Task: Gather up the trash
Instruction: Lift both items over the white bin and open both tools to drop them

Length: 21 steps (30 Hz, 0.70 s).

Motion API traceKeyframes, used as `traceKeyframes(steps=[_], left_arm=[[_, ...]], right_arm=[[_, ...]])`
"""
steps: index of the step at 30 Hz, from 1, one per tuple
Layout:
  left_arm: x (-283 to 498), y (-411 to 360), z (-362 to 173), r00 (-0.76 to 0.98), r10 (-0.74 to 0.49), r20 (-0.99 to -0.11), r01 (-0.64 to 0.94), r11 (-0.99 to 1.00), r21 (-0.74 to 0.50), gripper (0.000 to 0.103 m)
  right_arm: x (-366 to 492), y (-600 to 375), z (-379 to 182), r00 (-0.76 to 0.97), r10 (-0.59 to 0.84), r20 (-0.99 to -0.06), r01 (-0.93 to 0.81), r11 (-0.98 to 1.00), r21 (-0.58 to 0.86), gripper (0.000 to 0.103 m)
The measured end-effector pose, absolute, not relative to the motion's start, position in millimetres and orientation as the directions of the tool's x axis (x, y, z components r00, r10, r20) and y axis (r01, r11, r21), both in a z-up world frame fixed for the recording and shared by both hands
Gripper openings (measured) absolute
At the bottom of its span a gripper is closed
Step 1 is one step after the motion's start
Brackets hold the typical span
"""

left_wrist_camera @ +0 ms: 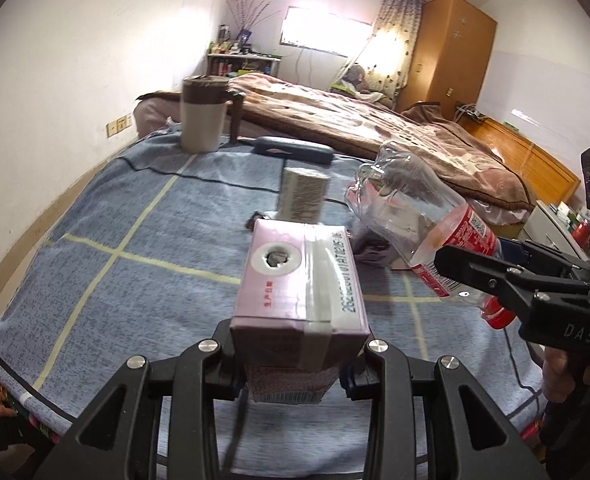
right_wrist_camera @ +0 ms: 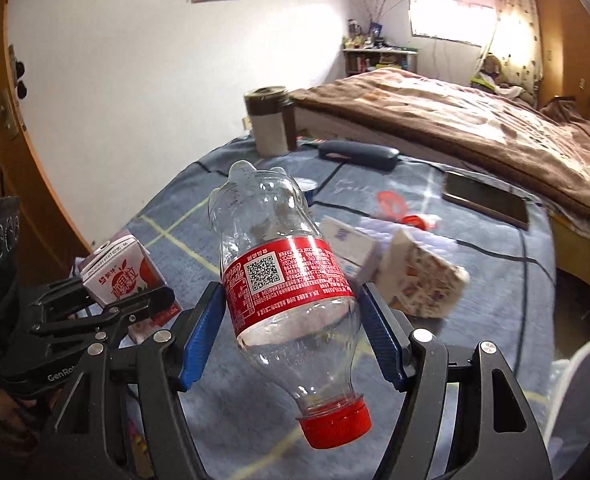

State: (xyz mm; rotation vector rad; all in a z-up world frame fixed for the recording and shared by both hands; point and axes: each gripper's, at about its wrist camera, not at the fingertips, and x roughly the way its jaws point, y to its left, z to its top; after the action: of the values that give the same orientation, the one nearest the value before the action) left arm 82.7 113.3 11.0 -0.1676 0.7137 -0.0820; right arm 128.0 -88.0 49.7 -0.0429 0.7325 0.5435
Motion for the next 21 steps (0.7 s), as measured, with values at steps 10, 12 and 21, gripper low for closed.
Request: traceKeyframes(steps=[10, 12, 21], left_arm=[[83, 61, 25, 0.752, -0.204, -0.626, 0.132, 0.978, -0.161, 0.037], [84, 50, 28, 0.751, -0.219, -0.623, 0.155, 0.975, -0.157, 0.037], [92, -7, 36, 0.728, -0.314, -0.609, 0.273, 0.948, -0.163, 0.037]], right_arm=[[112, -143, 55, 0.670, 0.390, -0.632, -0.384, 0.910, 0.155, 0.069], [109, -157, 55, 0.685, 0.367, -0.629, -0.353, 0.923, 0.155, 0.069], [92, -214, 61, 0.736, 0.257, -0.627, -0.222, 0.966, 0.135, 0.069]])
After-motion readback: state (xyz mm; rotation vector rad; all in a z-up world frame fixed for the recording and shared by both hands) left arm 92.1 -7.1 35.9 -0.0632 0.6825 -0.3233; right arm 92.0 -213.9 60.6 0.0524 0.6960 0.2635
